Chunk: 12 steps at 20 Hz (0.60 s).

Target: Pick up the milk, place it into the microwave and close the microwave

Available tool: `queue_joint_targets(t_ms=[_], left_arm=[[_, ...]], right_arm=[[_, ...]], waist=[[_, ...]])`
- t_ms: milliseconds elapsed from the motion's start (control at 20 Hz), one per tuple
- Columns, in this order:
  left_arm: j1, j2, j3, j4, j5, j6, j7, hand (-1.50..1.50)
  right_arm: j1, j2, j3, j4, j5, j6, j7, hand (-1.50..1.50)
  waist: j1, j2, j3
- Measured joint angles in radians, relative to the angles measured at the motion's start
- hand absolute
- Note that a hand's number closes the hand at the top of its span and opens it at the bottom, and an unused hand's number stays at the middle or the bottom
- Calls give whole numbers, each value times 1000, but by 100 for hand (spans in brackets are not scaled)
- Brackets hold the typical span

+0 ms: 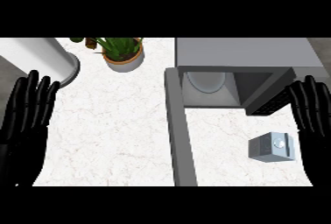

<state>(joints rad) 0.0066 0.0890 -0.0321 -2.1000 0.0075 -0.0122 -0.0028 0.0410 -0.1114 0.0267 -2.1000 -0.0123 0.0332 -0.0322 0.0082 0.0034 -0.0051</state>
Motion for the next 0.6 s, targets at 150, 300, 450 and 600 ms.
queue_joint_targets(t_ms=[150,300,450,600], left_arm=[[36,-2,8,-37,-12,5,7,-150],[15,11,42,-57,-26,23,54,-150],[46,-30,47,-60,21,45,91,-150],[110,-48,44,-114,52,48,121,-150]], right_arm=[[17,20,25,-50,21,-14,32,-150],[45,17,16,-130,0,-10,73,-150],[85,26,72,-164,-104,49,113,-150],[114,42,128,-217,-142,57,166,-150]], waist=[[-4,-2,3],[-8,-4,4],[-7,-6,5],[-5,-6,5]])
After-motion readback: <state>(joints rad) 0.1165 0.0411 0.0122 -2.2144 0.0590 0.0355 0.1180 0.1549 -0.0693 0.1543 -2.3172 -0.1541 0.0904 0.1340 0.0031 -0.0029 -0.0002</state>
